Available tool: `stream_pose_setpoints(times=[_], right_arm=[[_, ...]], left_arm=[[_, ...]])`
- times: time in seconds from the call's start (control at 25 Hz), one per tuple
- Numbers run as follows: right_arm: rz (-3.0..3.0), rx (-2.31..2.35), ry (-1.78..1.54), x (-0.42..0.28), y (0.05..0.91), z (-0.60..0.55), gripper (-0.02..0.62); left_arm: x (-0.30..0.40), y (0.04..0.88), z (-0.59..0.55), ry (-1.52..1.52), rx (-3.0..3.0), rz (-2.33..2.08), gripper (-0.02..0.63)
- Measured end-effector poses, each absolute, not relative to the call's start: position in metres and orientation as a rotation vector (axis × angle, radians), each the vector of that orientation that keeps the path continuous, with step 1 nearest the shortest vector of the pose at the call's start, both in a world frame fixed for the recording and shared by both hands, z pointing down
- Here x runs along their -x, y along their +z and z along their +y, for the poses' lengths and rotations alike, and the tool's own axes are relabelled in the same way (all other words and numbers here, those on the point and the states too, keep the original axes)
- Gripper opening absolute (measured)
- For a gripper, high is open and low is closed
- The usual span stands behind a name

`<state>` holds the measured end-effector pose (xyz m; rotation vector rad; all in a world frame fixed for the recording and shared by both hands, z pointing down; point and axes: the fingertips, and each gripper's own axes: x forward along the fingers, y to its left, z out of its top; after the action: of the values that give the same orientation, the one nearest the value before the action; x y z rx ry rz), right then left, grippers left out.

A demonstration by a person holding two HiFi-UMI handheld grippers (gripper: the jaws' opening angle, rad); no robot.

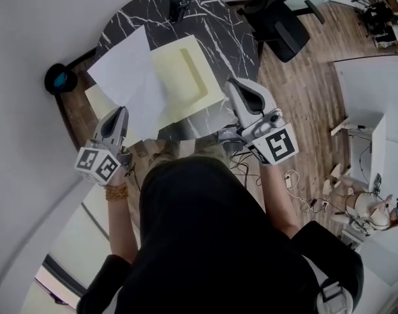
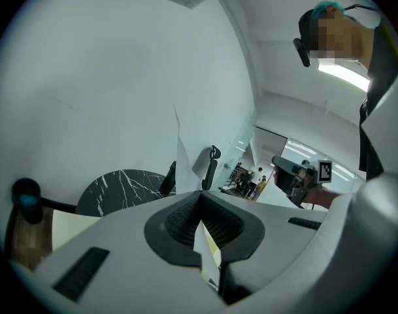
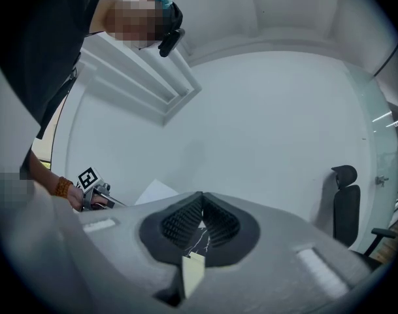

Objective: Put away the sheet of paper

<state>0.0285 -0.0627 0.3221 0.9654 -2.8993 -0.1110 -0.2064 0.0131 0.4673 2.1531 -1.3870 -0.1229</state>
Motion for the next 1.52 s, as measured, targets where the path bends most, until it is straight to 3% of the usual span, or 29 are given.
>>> stream_pose_setpoints(times=[0.76, 1.52], right_arm=[[-2.901, -0.819, -0.11, -0.001, 0.335, -0.069, -0.002], [-2.864, -0.907, -0.05, -0.049, 0.348, -0.079, -0.002]], left_arm=[[0.197, 0.585, 0.012, 0.041, -2.0, -1.281, 0.014], [0.197, 0.675, 0.006, 0.144, -1.817, -1.256, 0.014]])
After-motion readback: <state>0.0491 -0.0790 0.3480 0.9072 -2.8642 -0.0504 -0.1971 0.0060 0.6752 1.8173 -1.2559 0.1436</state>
